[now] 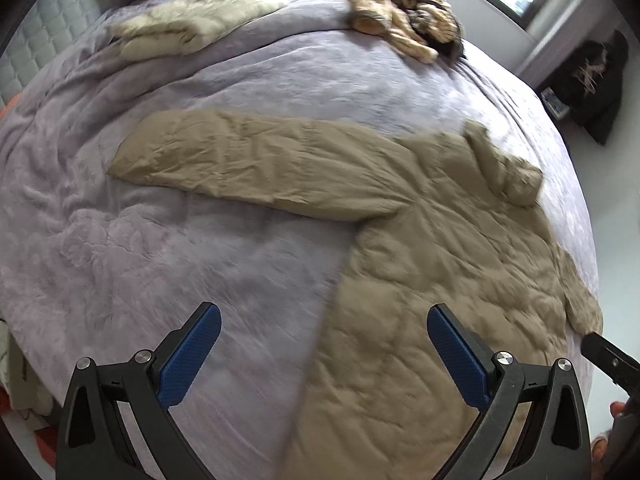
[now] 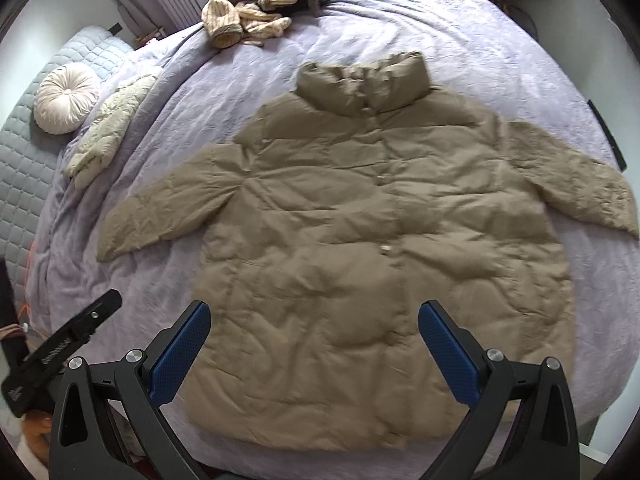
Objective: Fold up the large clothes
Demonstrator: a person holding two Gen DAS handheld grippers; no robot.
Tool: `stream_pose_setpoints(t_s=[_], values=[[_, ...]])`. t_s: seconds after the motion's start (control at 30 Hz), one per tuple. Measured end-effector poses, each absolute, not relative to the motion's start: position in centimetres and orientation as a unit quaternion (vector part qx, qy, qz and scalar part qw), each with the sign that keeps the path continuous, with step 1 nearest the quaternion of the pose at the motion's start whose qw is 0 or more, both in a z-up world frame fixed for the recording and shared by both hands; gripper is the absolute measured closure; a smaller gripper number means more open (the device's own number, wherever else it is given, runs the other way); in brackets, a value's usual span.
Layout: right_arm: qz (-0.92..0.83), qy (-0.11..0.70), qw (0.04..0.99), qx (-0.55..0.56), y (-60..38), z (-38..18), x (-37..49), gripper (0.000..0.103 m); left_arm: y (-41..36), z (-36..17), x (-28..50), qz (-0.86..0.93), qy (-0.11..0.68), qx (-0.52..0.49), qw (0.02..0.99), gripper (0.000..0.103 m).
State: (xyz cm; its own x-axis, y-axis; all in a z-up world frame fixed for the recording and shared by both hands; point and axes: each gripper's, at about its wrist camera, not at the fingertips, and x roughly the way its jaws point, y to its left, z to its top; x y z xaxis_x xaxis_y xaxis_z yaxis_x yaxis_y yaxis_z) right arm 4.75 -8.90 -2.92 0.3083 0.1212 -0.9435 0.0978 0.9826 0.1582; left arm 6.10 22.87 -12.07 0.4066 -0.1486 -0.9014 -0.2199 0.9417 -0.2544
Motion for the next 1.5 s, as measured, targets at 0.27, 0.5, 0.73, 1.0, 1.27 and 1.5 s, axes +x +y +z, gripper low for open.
stream_pose_setpoints(t_s=[0.27,0.5,0.73,1.0,1.27,1.5], values=[[0.084,0.608,0.783,0.101,-1.8,-7.2,8.5,0.0,30.9,-19.4,11.2,0.035,0.517,-0.239,0.821,0.0],[0.129,0.64,0.753,0.08,2.1,-11.8,9.6,0.0,36.8,-26.8,16.1,0.051,0.501,-0.33,0.799,0.0],[0.143,0.627,0.76,0.089,3.1,-14.9,11.1,0.0,40.1,-27.6,18.9,0.101,0.44,-0.368,0.813,0.003],[0.139,0.598,0.785,0.085,3.2,-16.0,15.9,0.0,42.2,-27.2,21.1,0.107,0.416,-0.383,0.818,0.093],[0.131,0.562,0.809,0.111,2.7,-18.1,21.8,0.026,40.8,-19.0,20.4,0.047,0.352,-0.309,0.882,0.093],[0.125,0.598,0.768,0.193,2.4,-23.9,24.4,0.098,36.1,-12.2,19.6,-0.033,0.312,-0.253,0.915,0.093]])
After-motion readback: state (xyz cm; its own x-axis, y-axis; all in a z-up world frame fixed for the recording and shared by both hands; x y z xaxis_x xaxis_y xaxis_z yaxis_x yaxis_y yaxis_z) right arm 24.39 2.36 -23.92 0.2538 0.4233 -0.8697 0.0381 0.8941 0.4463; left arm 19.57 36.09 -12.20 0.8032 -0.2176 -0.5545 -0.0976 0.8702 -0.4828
